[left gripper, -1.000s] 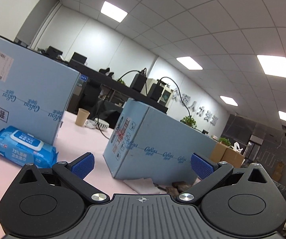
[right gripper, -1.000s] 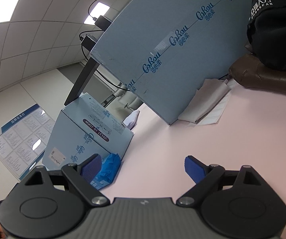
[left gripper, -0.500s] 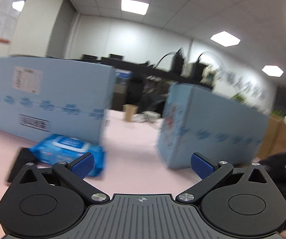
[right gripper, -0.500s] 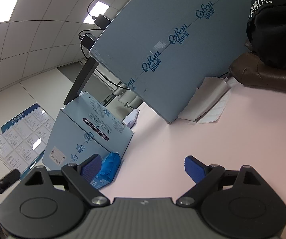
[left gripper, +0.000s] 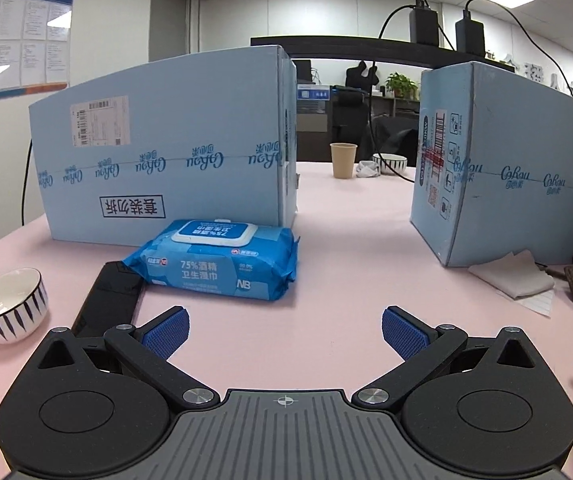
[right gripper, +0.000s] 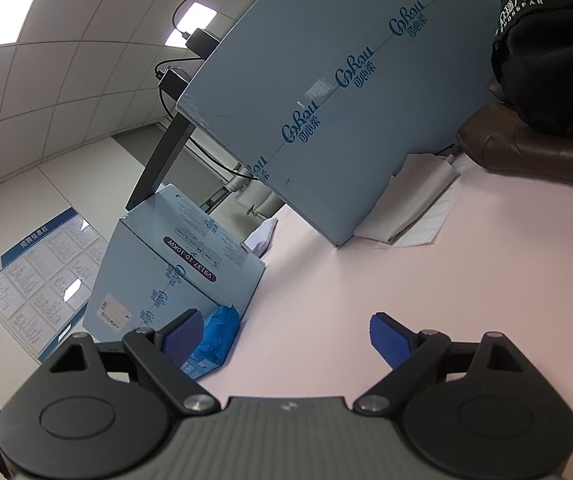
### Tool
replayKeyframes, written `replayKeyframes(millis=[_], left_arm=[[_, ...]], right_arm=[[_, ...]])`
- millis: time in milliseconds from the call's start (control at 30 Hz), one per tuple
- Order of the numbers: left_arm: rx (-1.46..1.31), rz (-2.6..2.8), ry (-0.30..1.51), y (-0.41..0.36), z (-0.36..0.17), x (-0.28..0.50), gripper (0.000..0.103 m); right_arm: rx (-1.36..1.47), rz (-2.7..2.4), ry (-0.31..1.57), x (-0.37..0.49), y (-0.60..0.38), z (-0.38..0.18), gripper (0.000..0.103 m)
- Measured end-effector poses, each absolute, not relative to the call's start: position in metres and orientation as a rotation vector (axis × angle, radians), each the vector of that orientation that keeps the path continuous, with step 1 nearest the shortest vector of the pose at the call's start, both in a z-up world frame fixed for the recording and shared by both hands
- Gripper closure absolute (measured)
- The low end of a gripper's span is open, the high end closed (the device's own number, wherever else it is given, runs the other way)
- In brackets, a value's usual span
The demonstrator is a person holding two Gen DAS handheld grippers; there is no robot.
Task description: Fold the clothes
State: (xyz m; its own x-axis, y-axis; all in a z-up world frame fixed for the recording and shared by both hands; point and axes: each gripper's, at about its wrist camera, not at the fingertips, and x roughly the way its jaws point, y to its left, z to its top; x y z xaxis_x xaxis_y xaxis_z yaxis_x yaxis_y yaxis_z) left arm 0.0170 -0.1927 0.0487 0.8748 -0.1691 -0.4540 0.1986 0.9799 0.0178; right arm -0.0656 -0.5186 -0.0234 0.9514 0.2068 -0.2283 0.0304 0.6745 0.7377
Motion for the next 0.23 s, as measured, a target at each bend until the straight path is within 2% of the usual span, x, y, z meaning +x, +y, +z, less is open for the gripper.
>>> replayKeyframes(millis=[233], left_arm=[[0.101,-0.209,0.495,-0.2033,0.0451,0.0180,0.000]], right_arm=[[0.829,0.102,0.307,-0.0657,-0.5186,-0.0235,0.011]])
